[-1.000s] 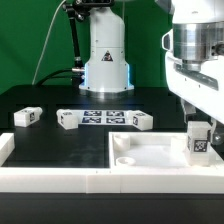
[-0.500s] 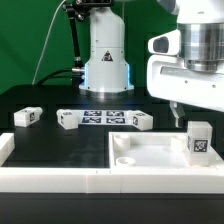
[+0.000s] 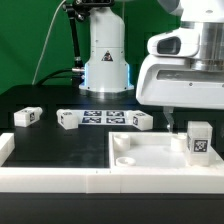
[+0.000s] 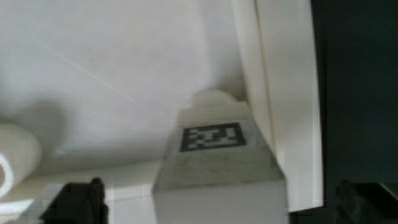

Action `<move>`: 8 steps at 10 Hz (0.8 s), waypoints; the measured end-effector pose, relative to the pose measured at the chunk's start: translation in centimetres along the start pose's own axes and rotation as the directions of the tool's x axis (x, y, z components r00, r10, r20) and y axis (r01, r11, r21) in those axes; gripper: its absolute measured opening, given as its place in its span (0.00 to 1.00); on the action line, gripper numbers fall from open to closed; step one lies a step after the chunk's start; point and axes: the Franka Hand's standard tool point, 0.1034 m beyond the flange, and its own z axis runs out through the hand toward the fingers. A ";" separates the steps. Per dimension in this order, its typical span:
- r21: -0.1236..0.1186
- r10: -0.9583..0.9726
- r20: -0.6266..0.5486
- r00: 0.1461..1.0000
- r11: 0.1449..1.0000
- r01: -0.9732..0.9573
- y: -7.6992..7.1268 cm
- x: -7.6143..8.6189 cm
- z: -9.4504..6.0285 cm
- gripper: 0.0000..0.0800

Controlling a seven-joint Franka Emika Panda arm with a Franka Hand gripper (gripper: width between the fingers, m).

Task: Assemble one leg

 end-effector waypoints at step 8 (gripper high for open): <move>0.007 0.127 0.001 0.992 0.992 -0.127 0.2 0.1 0.0 0.36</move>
Offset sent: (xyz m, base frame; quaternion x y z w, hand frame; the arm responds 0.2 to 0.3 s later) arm 0.0000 0.0000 0.0000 0.0000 0.0000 0.0000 1.0000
